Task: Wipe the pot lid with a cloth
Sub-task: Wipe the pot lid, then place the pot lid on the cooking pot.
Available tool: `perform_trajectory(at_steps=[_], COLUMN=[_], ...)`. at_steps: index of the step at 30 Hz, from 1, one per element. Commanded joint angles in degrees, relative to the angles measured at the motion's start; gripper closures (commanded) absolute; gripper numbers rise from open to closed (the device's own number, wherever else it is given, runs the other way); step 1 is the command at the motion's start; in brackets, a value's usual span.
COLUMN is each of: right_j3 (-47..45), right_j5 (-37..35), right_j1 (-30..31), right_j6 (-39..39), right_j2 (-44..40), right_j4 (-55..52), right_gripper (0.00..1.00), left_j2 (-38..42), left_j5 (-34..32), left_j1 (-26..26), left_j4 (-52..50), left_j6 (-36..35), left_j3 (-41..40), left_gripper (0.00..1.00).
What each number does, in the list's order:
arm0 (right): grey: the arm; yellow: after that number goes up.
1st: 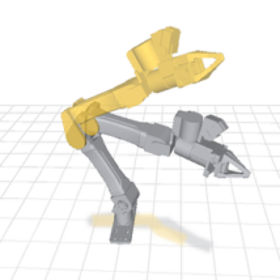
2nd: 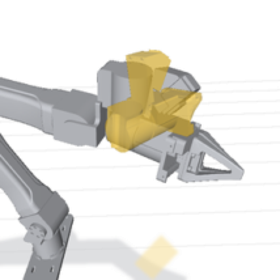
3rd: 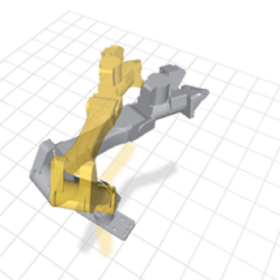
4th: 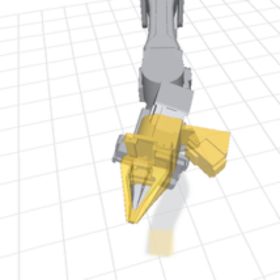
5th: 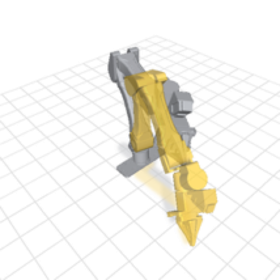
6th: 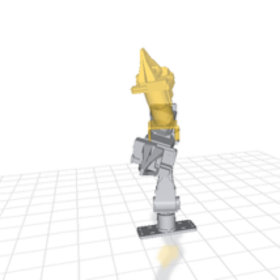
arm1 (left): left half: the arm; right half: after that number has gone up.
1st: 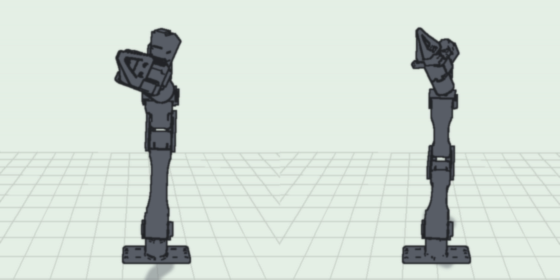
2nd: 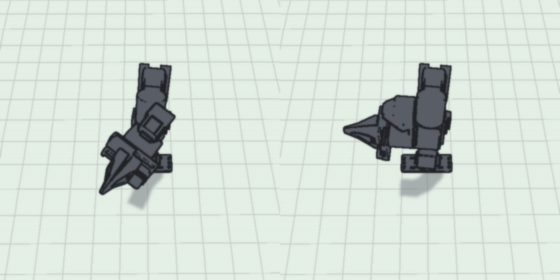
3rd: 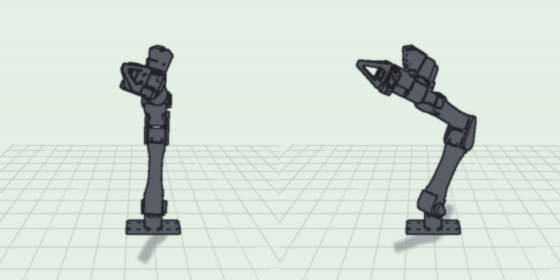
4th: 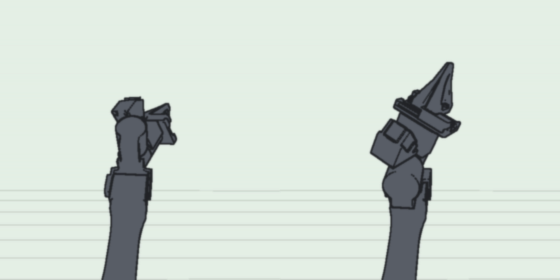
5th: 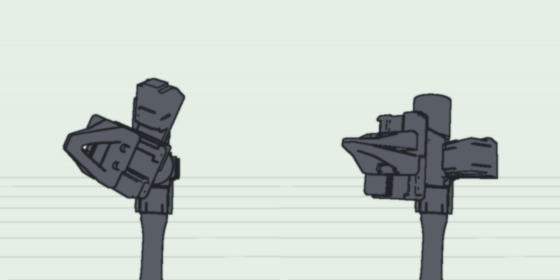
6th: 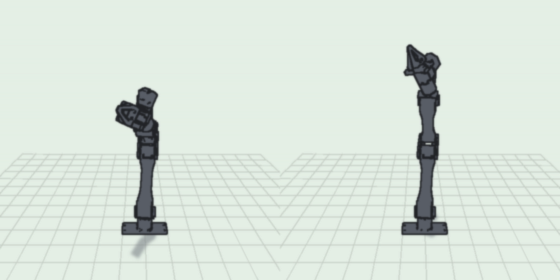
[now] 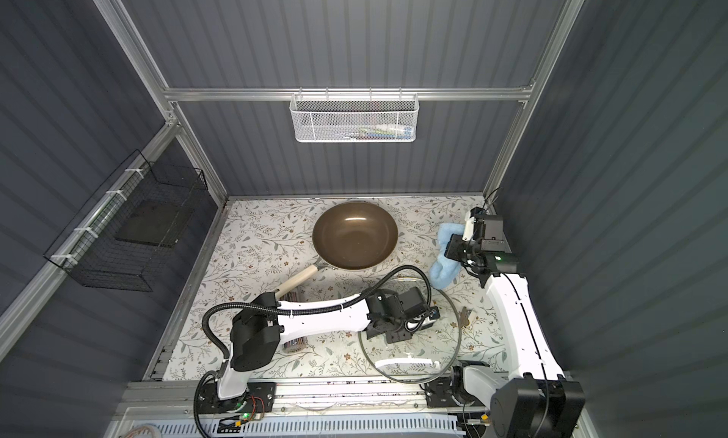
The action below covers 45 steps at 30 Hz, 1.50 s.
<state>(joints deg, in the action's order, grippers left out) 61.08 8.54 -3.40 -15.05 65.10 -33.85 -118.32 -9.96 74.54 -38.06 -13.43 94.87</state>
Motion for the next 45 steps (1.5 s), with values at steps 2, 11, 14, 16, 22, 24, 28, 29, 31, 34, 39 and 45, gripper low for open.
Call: perform_trajectory(at_steps=[2,11,14,16,22,24,28,29,31,34,39,45], right_j3=[-0.5,-0.6,-0.5,-0.3,1.0,1.1,0.5,0.3,0.0,-0.1,-0.7,-1.7], right_j5=[-0.9,-3.6,-5.0,-5.4,-5.2,-5.2,-4.1,-4.0,-3.9,-4.3,-4.6,-4.3], right_j1=[-0.2,-0.8,-1.4,-2.1,-5.2,-5.7,-5.7,-5.8,-5.7,-5.7,-5.7,-5.7], right_j6=[-0.4,-1.4,-2.4,-2.9,-3.1,-2.9,-3.1,-3.1,-3.2,-3.1,-3.2,-3.3], right_j2=[-0.4,1.6,2.5,2.6,3.1,3.9,6.3,7.0,8.2,9.5,12.5,15.3], right_j4=[0.9,1.6,1.9,2.4,3.0,3.1,3.7,4.0,4.2,4.7,5.3,6.2], right_gripper=[0.99,1.0,1.0,0.99,0.98,0.98,0.99,0.99,0.99,0.99,0.99,0.99], left_j2=[-3.5,0.9,5.1,7.6,11.8,12.5,10.1,8.8,6.2,1.7,-5.8,-11.6], left_j5=[-7.0,-4.7,-2.0,-0.9,0.8,-0.4,-9.9,-11.4,-12.4,-12.3,-10.2,-9.3], left_j1=[-0.6,-2.4,-3.3,-4.0,-8.1,-9.3,-11.5,-12.3,-14.6,-18.4,-24.6,-29.4], left_j4=[-1.8,0.8,1.4,2.3,0.7,0.9,1.3,1.0,0.3,-1.0,-3.6,-5.3], left_j6=[-0.7,0.8,1.5,1.4,1.1,0.0,-5.1,-6.2,-7.5,-8.7,-9.4,-9.8], left_j3=[-0.8,2.5,5.5,6.9,12.9,14.2,17.2,18.4,20.8,25.2,33.4,39.1], left_gripper=[0.81,1.0,1.0,1.0,1.0,1.0,1.0,1.0,1.0,1.0,1.0,1.0])
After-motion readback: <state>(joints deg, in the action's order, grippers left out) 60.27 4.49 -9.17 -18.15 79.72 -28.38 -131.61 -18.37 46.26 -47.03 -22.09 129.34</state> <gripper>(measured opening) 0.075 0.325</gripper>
